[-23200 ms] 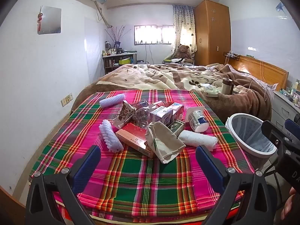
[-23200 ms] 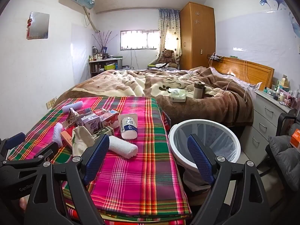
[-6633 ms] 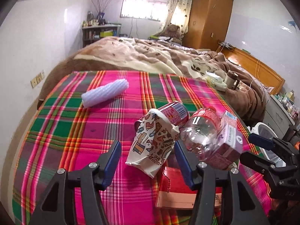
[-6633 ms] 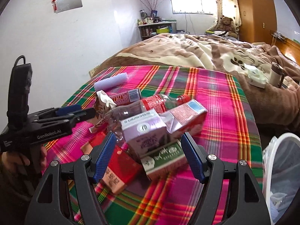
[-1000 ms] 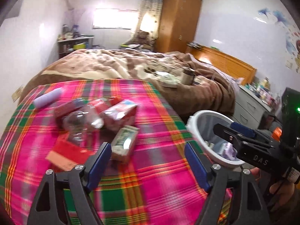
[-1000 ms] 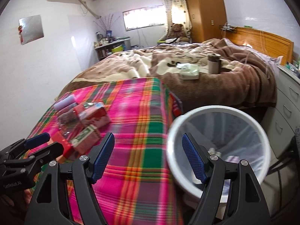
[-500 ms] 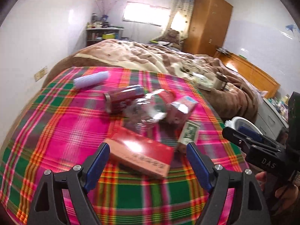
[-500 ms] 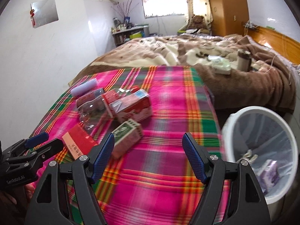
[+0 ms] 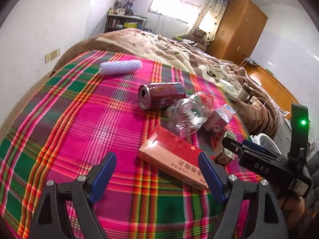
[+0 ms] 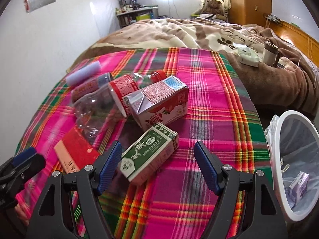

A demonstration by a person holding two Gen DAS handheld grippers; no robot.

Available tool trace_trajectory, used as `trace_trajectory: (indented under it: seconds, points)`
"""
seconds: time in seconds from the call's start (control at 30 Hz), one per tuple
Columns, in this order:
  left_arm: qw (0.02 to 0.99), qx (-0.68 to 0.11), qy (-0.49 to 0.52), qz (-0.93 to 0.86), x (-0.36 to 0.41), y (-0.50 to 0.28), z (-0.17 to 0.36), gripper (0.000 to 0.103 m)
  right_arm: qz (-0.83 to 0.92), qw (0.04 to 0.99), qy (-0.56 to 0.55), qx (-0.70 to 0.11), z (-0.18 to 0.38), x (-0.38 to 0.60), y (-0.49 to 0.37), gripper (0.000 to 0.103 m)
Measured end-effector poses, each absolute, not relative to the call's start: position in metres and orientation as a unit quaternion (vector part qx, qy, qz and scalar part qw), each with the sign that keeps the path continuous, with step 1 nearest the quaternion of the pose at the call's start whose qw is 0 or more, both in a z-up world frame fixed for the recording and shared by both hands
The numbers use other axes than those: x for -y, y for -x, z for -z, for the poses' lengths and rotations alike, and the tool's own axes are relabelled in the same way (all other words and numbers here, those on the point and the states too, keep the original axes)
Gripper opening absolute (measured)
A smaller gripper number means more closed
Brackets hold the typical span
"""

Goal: Collect trash
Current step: 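Grasp the red medicine box with the left tool while the right tool grasps the green box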

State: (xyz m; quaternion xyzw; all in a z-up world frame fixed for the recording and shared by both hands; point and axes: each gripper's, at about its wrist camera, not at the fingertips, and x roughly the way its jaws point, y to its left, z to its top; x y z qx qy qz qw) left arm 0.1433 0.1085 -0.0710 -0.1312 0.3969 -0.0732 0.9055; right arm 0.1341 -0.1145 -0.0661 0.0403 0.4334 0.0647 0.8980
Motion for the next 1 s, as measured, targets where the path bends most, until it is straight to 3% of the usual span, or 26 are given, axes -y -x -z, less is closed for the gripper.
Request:
trace_trajectory:
  seconds: [0.1, 0.63, 1.0]
  points:
    - [0.898, -0.41, 0.147, 0.068, -0.112, -0.147, 0.075, 0.092, -0.062, 0.894, -0.045, -0.442, 0.069, 0.112, -0.14, 0.076]
    - [0.882, -0.434, 0.172, 0.065, -0.077, -0.177, 0.087, 0.093, -0.046, 0.886, -0.033, -0.461, 0.078, 0.13, -0.142, 0.076]
    - [0.881, -0.454, 0.123, 0.052, -0.036, -0.188, 0.088, 0.097, -0.051, 0.89, -0.03, -0.452, 0.077, 0.146, -0.135, 0.076]
